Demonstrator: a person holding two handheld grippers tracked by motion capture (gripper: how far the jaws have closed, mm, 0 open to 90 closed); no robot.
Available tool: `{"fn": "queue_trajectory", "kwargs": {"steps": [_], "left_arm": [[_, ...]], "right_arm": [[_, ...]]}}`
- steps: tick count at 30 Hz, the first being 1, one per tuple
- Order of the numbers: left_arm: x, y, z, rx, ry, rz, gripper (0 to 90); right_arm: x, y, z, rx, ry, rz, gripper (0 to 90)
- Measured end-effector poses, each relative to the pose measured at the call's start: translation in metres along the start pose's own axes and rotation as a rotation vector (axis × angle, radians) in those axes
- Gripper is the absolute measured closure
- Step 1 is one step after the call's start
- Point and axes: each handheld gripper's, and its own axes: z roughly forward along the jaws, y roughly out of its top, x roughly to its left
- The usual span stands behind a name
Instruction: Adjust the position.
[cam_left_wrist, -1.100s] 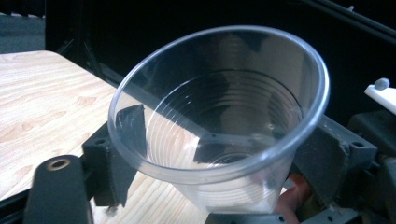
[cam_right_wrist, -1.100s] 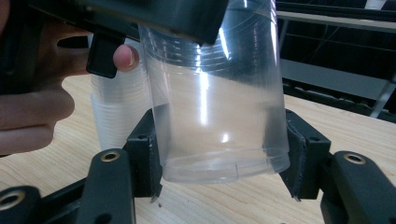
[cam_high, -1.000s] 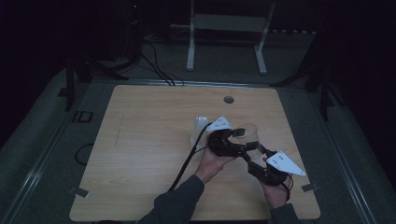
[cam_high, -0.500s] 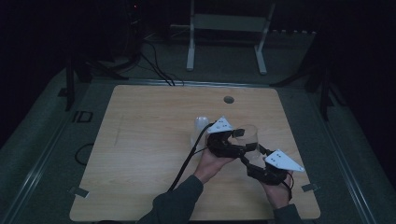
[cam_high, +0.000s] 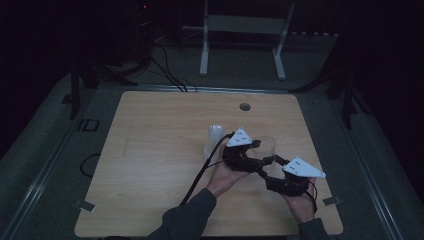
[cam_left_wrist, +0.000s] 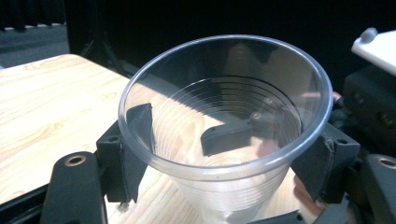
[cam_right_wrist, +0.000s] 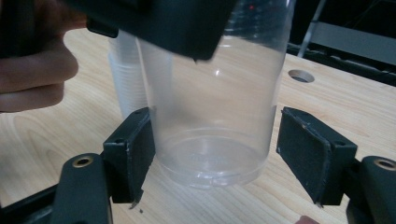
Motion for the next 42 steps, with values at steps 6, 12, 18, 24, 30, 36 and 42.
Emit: {"fn": "queue_trajectory", "kwargs": {"steps": [6,12,18,24,30,36,42], "left_arm": [[-0.001,-0.001,0.000,0.032,0.033,0.028,27.0],[-0.003,-0.002,0.001,0.055,0.051,0.067,26.9],[-0.004,-0.002,0.001,0.048,0.042,0.066,26.8],[-0.003,0.000,-0.001,0.015,0.020,0.027,25.2],[-0.004,0.001,-0.002,-0.028,0.008,-0.006,23.8],[-0.004,-0.001,-0.002,-0.062,0.008,-0.026,23.6],[-0.004,-0.001,-0.003,-0.085,0.013,-0.033,23.9]], "right_arm": [[-0.001,0.005,0.003,0.027,0.028,-0.007,28.7],[0.000,0.009,0.007,0.045,0.046,-0.021,29.1],[0.001,0.008,0.012,0.063,0.052,-0.013,37.5],[0.002,0.009,0.011,0.039,0.046,-0.010,41.9],[0.003,0.008,0.010,0.006,0.041,0.002,42.1],[0.004,0.006,0.010,-0.014,0.047,0.022,42.1],[0.004,0.004,0.011,-0.020,0.057,0.043,41.9]]}}
